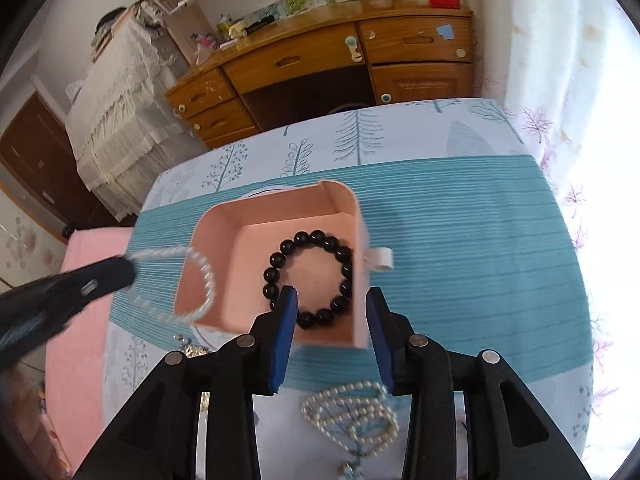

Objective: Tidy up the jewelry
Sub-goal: 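Carry both bracelets into the pink box and open both tools, then grasp the red string bracelet with the right tool while the left tool grasps the pearl necklace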

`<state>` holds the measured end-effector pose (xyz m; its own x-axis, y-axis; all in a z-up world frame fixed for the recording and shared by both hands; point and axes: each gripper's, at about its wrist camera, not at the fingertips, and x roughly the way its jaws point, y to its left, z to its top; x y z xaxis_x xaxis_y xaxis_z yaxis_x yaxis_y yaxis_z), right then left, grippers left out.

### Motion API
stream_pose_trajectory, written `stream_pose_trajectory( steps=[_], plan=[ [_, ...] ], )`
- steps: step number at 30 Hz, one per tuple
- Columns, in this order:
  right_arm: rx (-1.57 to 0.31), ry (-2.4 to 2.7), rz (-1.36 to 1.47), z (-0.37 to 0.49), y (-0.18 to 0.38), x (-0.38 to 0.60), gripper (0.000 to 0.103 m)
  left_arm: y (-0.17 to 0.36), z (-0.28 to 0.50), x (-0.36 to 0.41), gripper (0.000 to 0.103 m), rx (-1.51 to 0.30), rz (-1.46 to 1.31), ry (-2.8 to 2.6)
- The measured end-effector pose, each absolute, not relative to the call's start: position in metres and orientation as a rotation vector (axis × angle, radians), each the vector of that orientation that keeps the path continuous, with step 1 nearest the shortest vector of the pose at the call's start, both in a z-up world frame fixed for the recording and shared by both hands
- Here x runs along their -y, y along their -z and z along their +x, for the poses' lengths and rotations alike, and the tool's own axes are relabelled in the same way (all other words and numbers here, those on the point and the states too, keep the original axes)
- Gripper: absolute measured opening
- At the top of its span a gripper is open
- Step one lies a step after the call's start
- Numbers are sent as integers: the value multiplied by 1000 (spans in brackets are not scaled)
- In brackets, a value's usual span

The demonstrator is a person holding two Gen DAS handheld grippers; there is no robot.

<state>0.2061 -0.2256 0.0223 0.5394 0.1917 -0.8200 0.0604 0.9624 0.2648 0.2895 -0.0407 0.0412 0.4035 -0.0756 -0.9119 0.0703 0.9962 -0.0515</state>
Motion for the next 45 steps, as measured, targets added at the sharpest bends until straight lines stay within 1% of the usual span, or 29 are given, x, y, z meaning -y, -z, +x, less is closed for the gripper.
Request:
stream_pose_trajectory(
  steps=[6, 10, 12, 13, 14, 15, 16, 22, 24, 27, 31, 36, 40, 45],
  plan=[
    [-952, -47, 375, 141, -28, 277, 40, 12, 312, 71, 5, -1211, 73, 27],
    [-959, -43, 373, 102, -25, 291, 40, 33, 312, 84, 6, -1275, 60, 80],
    [-966, -43, 368, 86, -23, 298, 40, 39, 308, 90, 17, -1290, 77, 105],
    [-966, -43, 366, 79, -22, 301, 40, 40, 305, 92, 32, -1291, 84, 114],
    [-965, -43, 366, 73, -22, 303, 40, 40, 301, 93, 51, -1288, 89, 129],
    [-963, -43, 368, 71, -20, 307, 40, 40, 298, 93, 57, -1281, 90, 139],
    [-961, -44, 371, 67, -20, 309, 40, 37, 296, 92, 59, -1274, 86, 140],
    [-953, -35, 374, 66, -19, 310, 40, 15, 276, 76, 59, -1235, 27, 177],
    [-957, -47, 384, 68, -18, 310, 40, 3, 266, 70, 59, -1190, 22, 192],
    [-957, -47, 372, 64, -16, 309, 40, -15, 244, 68, 59, -1116, 63, 231],
    [-954, -47, 377, 63, -14, 307, 40, -33, 212, 66, 58, -1061, 124, 319],
    [-944, -51, 352, 48, -14, 305, 40, -35, 181, 64, 58, -1112, 142, 396],
    [-953, -62, 318, 31, -11, 302, 40, -35, 152, 63, 58, -1080, 180, 393],
    [-1002, -56, 271, 9, 9, 289, 39, -21, 125, 70, 58, -1100, 187, 440]
  ],
)
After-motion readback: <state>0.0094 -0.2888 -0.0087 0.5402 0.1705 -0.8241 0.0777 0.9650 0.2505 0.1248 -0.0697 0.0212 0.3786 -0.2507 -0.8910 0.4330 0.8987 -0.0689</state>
